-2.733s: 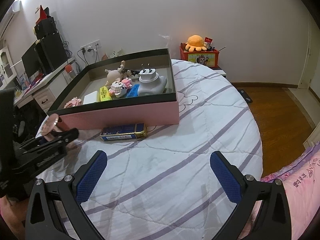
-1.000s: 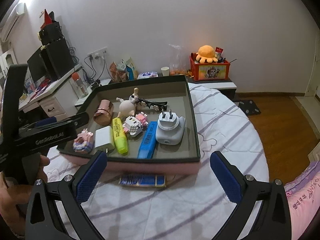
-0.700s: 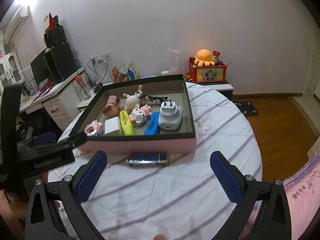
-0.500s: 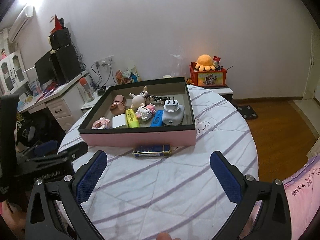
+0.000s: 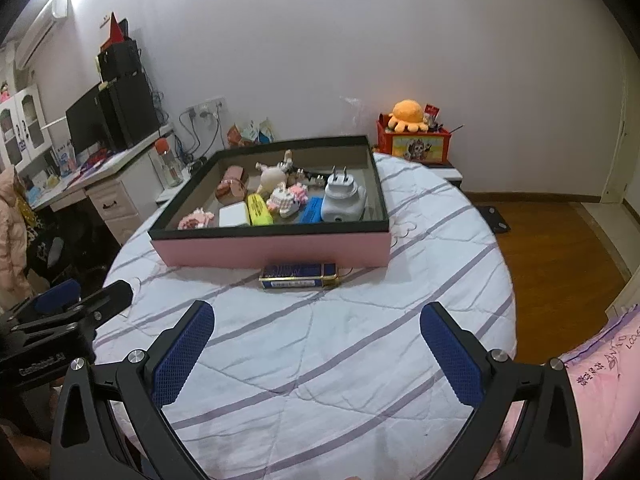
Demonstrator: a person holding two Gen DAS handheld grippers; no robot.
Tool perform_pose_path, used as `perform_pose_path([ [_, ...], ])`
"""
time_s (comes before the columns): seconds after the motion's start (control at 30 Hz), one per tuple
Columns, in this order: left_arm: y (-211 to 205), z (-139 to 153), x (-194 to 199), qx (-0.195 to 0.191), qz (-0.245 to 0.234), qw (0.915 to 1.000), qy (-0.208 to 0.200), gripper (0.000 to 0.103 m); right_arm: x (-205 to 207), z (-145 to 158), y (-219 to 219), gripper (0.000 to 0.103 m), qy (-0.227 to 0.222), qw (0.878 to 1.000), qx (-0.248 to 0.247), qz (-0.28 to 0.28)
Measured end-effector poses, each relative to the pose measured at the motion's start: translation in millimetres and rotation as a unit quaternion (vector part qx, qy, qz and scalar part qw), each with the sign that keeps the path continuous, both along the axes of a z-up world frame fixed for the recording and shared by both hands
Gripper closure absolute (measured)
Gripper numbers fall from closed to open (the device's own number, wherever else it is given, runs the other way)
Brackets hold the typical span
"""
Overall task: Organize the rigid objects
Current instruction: 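Withdraw the left gripper from the box, then grasp the blue rectangular tin with the right gripper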
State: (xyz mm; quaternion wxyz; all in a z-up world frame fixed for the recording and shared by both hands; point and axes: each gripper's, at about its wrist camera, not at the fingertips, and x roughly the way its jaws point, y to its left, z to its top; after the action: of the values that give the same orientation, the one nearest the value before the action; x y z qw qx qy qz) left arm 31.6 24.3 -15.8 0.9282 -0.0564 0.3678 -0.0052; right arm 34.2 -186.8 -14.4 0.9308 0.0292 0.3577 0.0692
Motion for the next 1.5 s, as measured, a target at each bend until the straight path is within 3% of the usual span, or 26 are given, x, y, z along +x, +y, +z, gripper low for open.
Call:
perform_pose_path([
  [0.4,17,-25,19,-0.004,0.011,0.9998,0.018,0.0,58,-47,30,0.0,0.071,0.997,-0.035,0.008],
  [0.67,35,-38,42,-0.003,0.024,0.9993,0.027,0.0,82,-61,40,0.0,0.099,0.994,-0.055,-0.004],
  [1.0,35,-51,76,-0.001,0.008,0.9992,0.04,0.0,115,-78,48,0.0,0.138,0.987,-0.075,-0.019],
  [1.3,30,-68,90,-0.002,-0.004,0.9982,0.059,0.0,123,-87,53,0.0,0.128,0.989,-0.074,-0.029],
  [1.5,25,-70,90,-0.003,-0.007,0.9979,0.064,0.0,119,-84,53,0.018,0.118,0.99,-0.071,-0.019],
])
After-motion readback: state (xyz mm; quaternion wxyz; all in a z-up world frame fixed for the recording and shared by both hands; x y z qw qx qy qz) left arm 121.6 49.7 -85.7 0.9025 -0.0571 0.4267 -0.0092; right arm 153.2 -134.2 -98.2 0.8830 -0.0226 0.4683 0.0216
